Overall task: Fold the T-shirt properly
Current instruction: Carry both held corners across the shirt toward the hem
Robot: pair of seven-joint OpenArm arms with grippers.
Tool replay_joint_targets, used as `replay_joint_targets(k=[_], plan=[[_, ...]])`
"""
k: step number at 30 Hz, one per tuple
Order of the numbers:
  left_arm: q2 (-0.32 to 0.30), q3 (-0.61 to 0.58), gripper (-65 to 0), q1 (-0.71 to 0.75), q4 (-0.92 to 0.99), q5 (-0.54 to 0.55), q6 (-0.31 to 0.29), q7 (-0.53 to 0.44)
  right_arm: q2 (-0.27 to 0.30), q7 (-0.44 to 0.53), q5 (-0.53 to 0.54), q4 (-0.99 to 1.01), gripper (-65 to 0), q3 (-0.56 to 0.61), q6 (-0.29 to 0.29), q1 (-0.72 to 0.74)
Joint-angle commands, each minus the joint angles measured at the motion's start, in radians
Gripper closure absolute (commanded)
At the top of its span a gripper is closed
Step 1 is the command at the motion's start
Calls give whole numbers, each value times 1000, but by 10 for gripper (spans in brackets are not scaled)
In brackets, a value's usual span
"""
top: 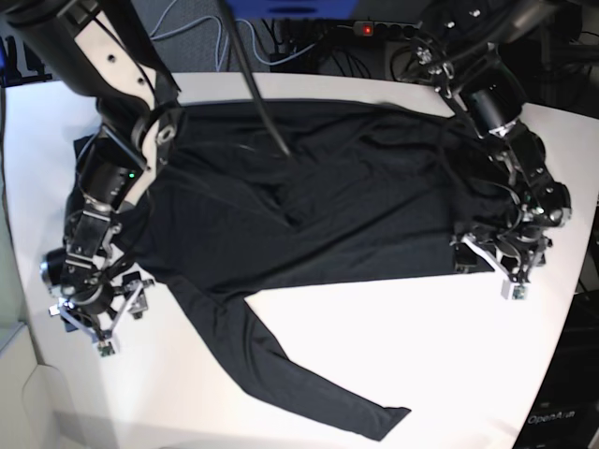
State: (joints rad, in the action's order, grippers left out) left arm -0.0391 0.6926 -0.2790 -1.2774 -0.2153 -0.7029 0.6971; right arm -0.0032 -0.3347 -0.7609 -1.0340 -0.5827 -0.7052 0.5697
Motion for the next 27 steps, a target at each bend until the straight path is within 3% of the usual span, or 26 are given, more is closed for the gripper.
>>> replay_joint_targets(k=[1,10,18,27], plan=[[-12,0,-521,-22,-5,12,5,-23,10,7,5,-18,-466,2,7,42],[-31,0,-521,-24,49,21,5,-32,-53,3,1,47,-464,7,7,117],[-31,0,-521,-19,49,14,5,-32,-59,4,2,222,-463,13,7,174],[-32,0,-521,-19,49,14,5,-32,-54,4,5,246,-461,5,7,158]])
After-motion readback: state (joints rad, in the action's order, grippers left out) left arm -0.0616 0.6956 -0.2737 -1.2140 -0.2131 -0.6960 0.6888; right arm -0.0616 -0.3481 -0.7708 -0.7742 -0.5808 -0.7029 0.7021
